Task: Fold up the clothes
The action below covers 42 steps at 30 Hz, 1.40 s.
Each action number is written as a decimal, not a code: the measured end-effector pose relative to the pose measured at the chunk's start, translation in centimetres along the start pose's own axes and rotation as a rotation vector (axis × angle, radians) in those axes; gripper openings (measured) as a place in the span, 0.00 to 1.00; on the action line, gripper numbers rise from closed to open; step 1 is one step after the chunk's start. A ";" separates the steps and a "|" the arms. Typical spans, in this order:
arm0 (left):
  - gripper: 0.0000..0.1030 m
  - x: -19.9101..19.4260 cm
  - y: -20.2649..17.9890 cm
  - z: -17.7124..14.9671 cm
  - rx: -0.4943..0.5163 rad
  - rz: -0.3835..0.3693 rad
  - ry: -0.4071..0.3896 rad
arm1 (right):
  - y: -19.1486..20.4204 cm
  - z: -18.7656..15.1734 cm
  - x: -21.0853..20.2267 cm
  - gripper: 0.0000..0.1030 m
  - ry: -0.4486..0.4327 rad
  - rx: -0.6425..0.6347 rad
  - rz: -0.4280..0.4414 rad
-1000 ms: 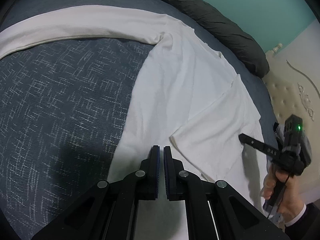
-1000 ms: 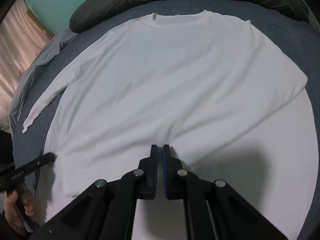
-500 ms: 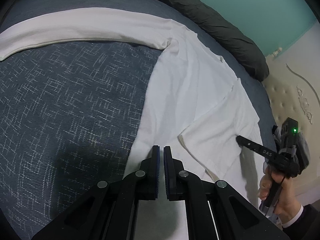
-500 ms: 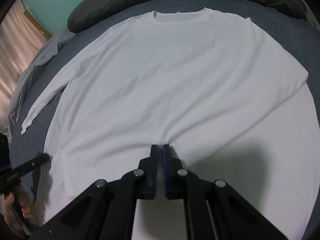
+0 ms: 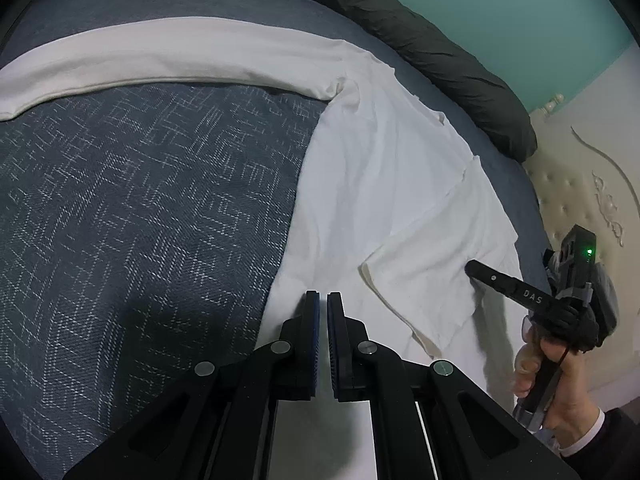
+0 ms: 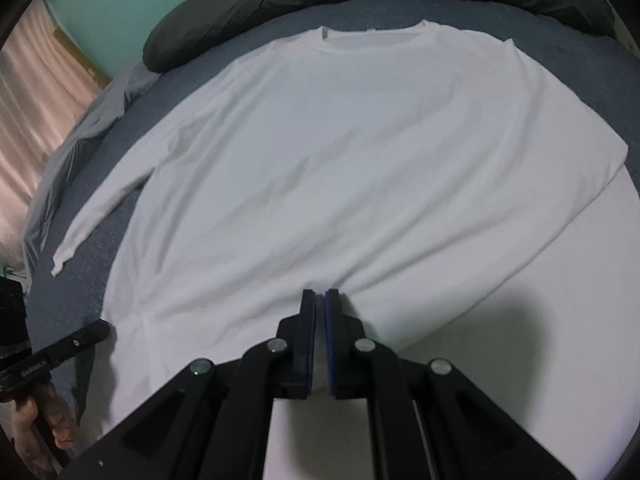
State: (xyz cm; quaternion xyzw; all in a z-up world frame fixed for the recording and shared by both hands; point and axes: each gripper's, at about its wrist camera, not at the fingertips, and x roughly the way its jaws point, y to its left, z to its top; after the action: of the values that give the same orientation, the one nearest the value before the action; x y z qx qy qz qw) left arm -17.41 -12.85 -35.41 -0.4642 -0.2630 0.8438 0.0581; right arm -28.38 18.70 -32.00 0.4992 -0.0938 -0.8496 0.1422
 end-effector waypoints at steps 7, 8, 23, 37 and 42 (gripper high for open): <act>0.05 -0.4 0.2 0.0 -0.001 0.002 -0.005 | -0.3 -0.1 0.4 0.04 0.015 -0.002 -0.018; 0.05 -0.5 0.3 0.0 -0.002 0.004 -0.005 | -0.2 -0.5 0.1 0.04 0.017 -0.007 -0.016; 0.08 -4.8 4.4 1.0 -0.089 0.070 -0.079 | -0.4 -5.4 -6.6 0.04 -0.126 0.085 0.100; 0.35 -12.6 14.8 7.1 -0.223 0.314 -0.184 | -1.4 -8.0 -8.4 0.04 -0.170 0.099 0.184; 0.35 -14.6 18.8 8.6 -0.258 0.382 -0.196 | -1.5 -8.3 -8.1 0.04 -0.164 0.111 0.192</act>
State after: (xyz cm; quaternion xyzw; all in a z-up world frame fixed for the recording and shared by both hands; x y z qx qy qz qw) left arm -13.48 -37.27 -30.07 -0.4248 -0.2803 0.8401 -0.1878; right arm -17.62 22.73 -29.81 0.4240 -0.1994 -0.8635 0.1868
